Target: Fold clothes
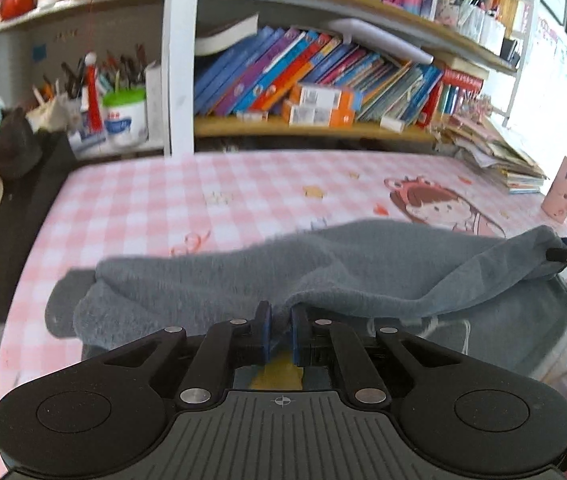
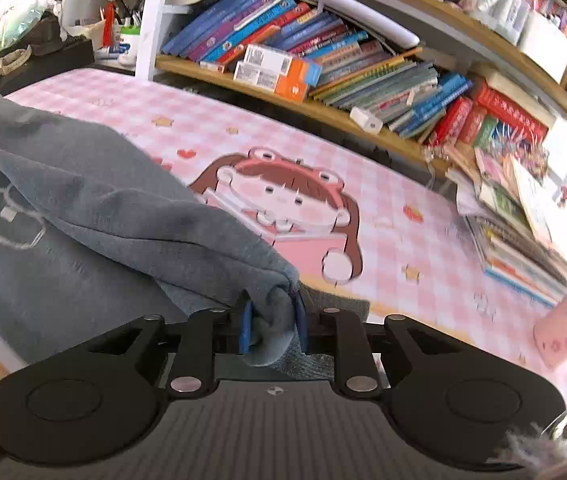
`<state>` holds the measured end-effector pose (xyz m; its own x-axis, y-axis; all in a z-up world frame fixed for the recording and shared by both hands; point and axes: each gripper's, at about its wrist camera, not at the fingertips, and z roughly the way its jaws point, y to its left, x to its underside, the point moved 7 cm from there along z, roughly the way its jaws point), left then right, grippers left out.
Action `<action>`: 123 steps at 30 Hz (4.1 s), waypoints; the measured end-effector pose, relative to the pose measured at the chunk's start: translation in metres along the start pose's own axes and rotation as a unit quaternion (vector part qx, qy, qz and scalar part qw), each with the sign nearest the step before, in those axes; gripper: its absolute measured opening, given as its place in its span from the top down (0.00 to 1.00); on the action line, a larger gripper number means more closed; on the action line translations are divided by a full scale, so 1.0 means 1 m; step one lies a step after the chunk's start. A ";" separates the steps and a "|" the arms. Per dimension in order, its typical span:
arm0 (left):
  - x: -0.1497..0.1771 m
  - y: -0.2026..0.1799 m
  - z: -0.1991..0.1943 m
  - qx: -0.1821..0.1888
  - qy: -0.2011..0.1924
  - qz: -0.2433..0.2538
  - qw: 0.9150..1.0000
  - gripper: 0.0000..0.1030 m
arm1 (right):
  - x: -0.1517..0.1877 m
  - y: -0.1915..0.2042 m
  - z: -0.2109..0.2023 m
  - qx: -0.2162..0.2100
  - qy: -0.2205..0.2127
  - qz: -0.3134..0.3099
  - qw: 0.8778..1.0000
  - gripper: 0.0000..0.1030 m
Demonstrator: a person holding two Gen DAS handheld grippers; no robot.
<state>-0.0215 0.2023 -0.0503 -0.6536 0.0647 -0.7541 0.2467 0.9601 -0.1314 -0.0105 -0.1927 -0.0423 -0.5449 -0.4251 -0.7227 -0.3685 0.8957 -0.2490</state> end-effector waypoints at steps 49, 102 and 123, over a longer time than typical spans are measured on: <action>0.018 0.118 0.011 0.003 -0.063 -0.513 0.856 0.96 | 0.026 -0.070 0.002 -0.052 0.063 0.656 0.751 0.92; 0.069 0.114 0.009 -0.032 -0.033 -0.603 0.796 0.86 | 0.059 -0.078 0.031 -0.028 0.106 0.613 0.783 0.88; 0.064 0.118 0.005 -0.063 -0.046 -0.544 0.836 0.83 | 0.031 -0.071 0.046 0.014 0.088 0.550 0.831 0.46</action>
<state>-0.0311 0.3179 -0.1176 -0.3827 -0.8804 -0.2800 -0.5391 0.4590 -0.7062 0.0332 -0.2634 -0.0772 -0.6432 0.6415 -0.4181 0.4413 0.7567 0.4823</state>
